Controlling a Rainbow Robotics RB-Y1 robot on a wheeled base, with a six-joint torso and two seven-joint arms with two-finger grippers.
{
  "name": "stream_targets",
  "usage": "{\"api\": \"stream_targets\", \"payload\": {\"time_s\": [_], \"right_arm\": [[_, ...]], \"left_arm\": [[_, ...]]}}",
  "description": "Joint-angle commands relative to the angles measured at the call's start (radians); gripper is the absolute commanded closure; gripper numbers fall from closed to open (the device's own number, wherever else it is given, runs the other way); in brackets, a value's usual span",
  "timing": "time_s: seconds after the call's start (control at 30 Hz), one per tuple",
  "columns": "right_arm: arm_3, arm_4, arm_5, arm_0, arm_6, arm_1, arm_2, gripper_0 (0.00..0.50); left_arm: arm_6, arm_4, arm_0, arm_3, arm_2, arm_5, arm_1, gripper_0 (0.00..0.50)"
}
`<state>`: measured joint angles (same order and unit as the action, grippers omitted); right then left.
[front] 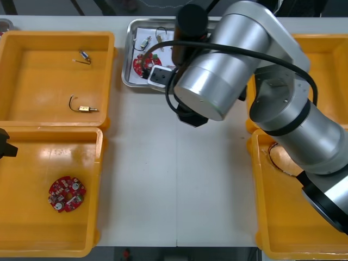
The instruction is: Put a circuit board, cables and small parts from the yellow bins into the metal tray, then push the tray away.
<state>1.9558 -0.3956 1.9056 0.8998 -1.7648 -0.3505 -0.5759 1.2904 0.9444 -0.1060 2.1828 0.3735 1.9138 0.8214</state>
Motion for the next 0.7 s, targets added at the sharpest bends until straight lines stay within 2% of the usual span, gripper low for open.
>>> {"api": "stream_targets", "payload": {"time_s": [0.03, 0.33, 0.43, 0.7], "right_arm": [[0.143, 0.041, 0.014, -0.088, 0.094, -0.036, 0.120, 0.000], [0.296, 0.038, 0.014, -0.240, 0.303, -0.074, 0.294, 0.000], [0.344, 0.015, 0.014, -0.318, 0.367, -0.117, 0.350, 0.000], [0.434, -0.111, 0.014, -0.499, 0.493, -0.239, 0.557, 0.000]], "left_arm": [[0.052, -0.006, 0.019, 0.026, 0.025, 0.006, 0.042, 0.000], [0.052, -0.006, 0.019, 0.026, 0.025, 0.006, 0.042, 0.000], [0.052, -0.006, 0.019, 0.026, 0.025, 0.006, 0.042, 0.000], [0.052, -0.006, 0.019, 0.026, 0.025, 0.006, 0.042, 0.000]]}}
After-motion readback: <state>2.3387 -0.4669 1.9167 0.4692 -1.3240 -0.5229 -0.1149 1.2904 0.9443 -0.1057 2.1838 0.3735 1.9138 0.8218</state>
